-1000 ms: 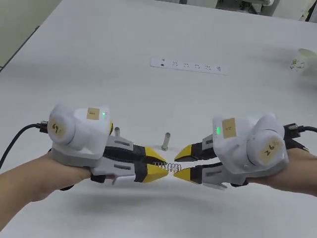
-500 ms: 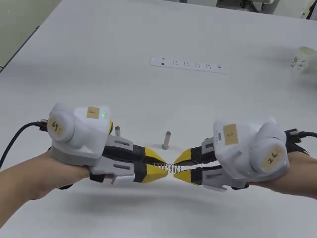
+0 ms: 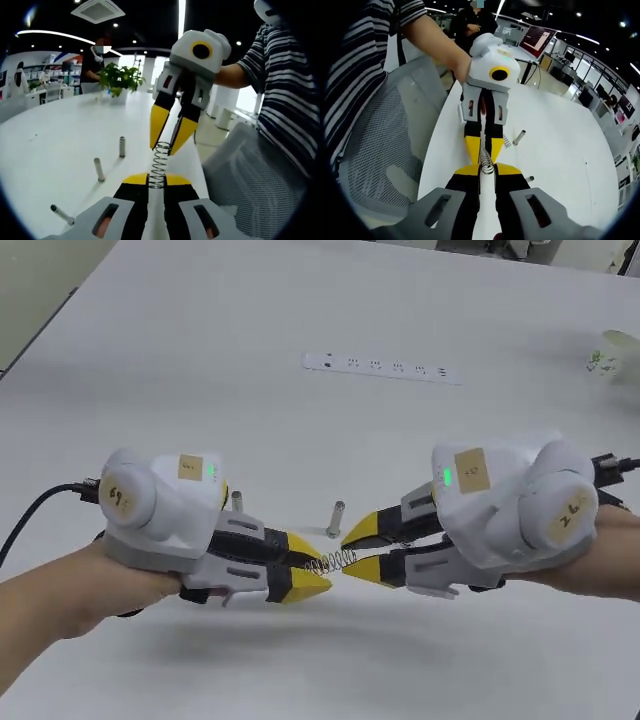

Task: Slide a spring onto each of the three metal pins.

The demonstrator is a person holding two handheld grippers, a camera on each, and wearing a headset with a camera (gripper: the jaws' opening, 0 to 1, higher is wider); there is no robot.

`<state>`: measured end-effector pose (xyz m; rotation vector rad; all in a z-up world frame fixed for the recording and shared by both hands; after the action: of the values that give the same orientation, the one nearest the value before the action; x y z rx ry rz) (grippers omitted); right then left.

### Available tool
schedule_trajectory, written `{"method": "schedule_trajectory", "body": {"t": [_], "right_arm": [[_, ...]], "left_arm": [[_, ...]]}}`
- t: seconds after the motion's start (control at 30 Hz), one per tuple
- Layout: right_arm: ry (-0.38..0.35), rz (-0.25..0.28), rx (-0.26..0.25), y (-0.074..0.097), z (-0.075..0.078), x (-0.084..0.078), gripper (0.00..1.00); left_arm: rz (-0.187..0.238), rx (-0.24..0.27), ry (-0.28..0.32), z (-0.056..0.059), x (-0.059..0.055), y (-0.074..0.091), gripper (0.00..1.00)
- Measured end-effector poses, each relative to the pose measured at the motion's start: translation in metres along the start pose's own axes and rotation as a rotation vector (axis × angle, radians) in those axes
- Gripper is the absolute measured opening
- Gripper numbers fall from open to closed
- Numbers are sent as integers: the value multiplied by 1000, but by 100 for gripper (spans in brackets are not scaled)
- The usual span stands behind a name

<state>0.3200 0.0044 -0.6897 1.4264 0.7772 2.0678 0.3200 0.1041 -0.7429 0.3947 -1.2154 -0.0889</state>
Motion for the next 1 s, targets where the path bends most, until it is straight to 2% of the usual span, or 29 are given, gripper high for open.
{"method": "schedule_trajectory", "body": {"t": [0.17, 0.27, 0.47, 0.73, 1.0], "right_arm": [[13, 9, 7, -5, 1, 6, 7], [-22, 62, -5, -6, 2, 12, 7], [-26, 77, -24, -9, 1, 16, 7], [9, 82, -49, -12, -2, 19, 7], [49, 68, -53, -10, -3, 21, 7]], "left_arm": [[-18, 9, -16, 0, -2, -1, 2], [-15, 1, -15, 1, -2, -1, 2], [-21, -9, -25, 2, -1, -7, 2], [-21, -11, -28, 5, 1, -11, 2], [-20, -5, -19, 6, 1, -9, 3]]}}
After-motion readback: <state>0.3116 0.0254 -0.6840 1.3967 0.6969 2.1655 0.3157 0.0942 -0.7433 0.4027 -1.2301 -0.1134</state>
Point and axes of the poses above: the centre of the closed fingertips' face, and the gripper's own axes: y roughly backward along the fingers, z roughly to its right, x roughly out of its top, the point moved 7 cm from there along y, roughly backward along the fingers, and after that the axes turned 8 degrees about y, right-handed, at the moved point
